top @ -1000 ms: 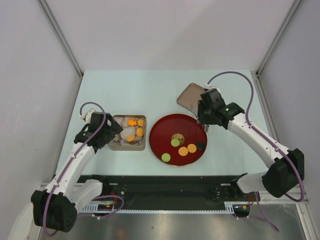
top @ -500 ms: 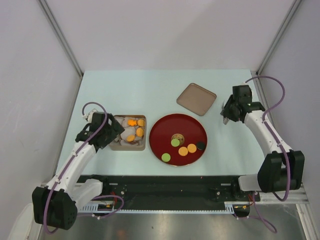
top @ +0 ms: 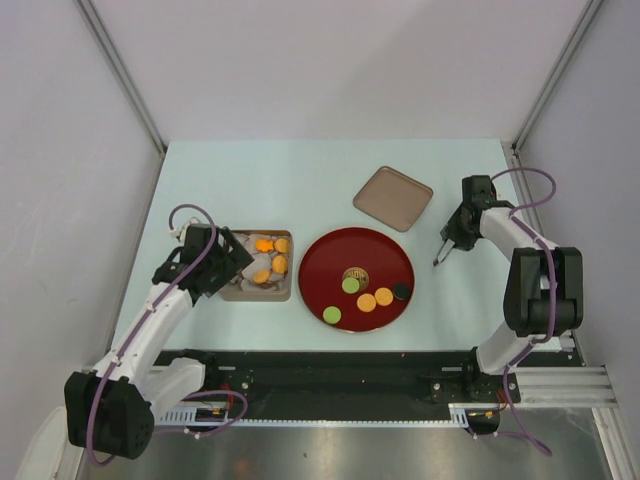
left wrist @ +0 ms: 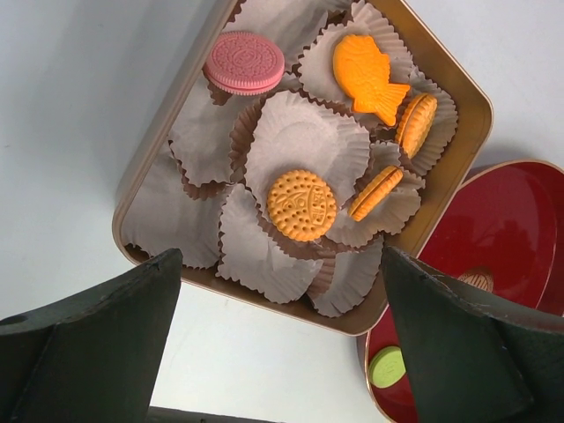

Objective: Pack the cookies

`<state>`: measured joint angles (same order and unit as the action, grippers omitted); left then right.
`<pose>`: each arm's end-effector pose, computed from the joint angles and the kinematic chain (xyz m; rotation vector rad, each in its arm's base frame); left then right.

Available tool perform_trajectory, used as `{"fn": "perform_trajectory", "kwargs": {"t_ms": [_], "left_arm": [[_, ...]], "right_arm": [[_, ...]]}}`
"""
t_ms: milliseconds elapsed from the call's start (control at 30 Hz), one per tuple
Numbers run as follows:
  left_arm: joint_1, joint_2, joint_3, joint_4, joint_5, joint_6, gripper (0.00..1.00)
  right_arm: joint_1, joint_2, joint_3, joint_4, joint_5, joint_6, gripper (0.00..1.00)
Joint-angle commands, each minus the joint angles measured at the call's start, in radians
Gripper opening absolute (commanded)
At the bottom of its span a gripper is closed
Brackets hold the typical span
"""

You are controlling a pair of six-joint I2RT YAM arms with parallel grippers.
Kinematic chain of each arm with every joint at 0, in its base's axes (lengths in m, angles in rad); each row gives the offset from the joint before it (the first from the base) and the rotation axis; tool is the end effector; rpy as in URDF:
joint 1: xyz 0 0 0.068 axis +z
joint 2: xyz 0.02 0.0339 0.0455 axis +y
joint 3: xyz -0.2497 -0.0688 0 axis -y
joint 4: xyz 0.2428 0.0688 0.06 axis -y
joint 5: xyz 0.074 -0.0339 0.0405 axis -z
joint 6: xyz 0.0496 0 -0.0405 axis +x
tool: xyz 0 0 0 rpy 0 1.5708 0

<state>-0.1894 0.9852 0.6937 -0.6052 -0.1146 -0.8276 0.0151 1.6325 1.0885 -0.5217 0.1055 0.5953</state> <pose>0.2061 -0.0337 0.2130 -0.8263 2.3419 -0.2992 0.3339 -0.0002 0.1805 0.7861 2.5081 0.0714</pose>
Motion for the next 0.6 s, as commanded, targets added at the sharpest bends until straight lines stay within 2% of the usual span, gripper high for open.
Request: {"fn": "perform_trajectory", "kwargs": {"t_ms": [0,233,500,533,567], "left_arm": [[-0.002,-0.022,-0.014,0.027,0.024,0.018,1.00],[-0.004,-0.020,-0.010,0.033,0.036,0.027,1.00],[-0.002,-0.023,-0.011,0.045,0.065,0.054,1.00],[-0.004,-0.025,-0.013,0.051,0.069,0.056,1.00],[-0.004,-0.025,-0.013,0.053,0.070,0.058,1.00]], "right_arm": [[-0.039,0.039,0.004,0.043,0.022,0.005,0.44],[-0.049,0.105,0.004,0.038,-0.018,-0.008,0.61],[-0.040,0.020,0.005,0.035,-0.010,0.009,0.75],[-0.037,0.007,0.004,0.032,-0.007,0.009,0.81],[-0.034,-0.015,0.004,0.026,-0.003,0.009,0.82]]}}
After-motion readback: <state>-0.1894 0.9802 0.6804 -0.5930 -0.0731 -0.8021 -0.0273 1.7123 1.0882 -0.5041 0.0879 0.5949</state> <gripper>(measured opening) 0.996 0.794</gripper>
